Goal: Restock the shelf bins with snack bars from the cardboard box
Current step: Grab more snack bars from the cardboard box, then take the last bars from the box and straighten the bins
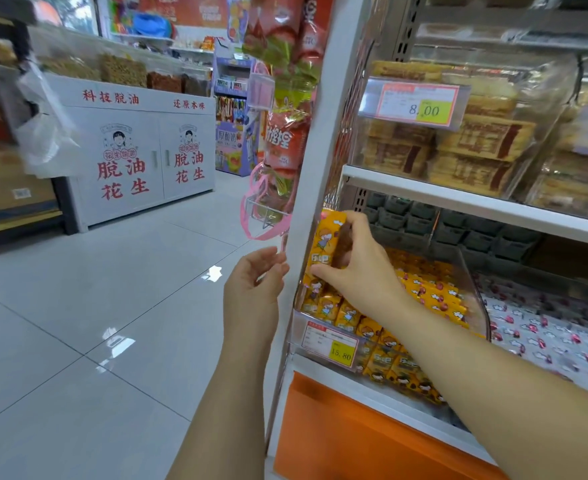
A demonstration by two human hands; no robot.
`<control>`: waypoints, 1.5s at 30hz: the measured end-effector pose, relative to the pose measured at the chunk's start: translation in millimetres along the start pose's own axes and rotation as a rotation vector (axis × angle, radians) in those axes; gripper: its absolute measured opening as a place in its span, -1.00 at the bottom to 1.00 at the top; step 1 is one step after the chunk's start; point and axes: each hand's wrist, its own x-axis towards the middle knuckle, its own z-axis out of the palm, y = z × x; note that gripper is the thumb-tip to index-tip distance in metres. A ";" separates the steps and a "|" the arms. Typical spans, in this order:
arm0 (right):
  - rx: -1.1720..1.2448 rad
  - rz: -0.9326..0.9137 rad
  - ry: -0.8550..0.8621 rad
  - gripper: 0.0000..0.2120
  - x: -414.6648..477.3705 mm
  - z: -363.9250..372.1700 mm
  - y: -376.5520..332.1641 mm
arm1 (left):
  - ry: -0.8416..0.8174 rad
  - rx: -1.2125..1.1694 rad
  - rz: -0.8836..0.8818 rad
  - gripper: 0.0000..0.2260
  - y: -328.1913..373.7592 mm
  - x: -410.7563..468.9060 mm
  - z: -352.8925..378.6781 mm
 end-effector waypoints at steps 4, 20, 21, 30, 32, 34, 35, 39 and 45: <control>-0.062 0.020 0.008 -0.49 -0.8 13.9 10.3 | -0.058 0.217 -0.075 -0.78 -16.7 -0.7 -6.1; -0.330 0.231 -0.503 -0.67 11.4 2.8 17.7 | -0.185 0.500 -0.096 -0.78 -28.6 -5.2 -2.8; -0.326 0.206 -0.519 -0.67 11.2 1.1 16.5 | -0.186 0.501 -0.097 -0.78 -28.5 -5.3 -3.3; -0.509 -0.013 -0.455 -0.68 -18.6 7.4 28.0 | -0.249 0.569 0.052 -0.76 -32.2 -9.4 0.4; -0.639 -0.044 -0.427 -0.65 -20.7 11.4 31.9 | -0.258 0.753 0.119 -0.70 -35.1 -10.1 0.4; -0.727 -0.057 -0.430 -0.63 -20.4 14.0 33.2 | -0.240 0.962 0.140 -0.67 -33.5 -11.0 1.0; -0.733 -0.041 -0.445 -0.62 -19.6 13.9 32.9 | -0.241 1.054 0.145 -0.65 -32.2 -12.2 1.1; -0.726 0.022 -0.522 -0.48 -20.6 7.8 28.3 | -0.363 1.288 0.101 -0.52 -28.4 -21.4 4.8; -0.536 -0.096 -0.256 -0.45 -79.4 -19.5 14.7 | -0.199 1.119 0.219 -0.53 -11.6 -55.9 4.1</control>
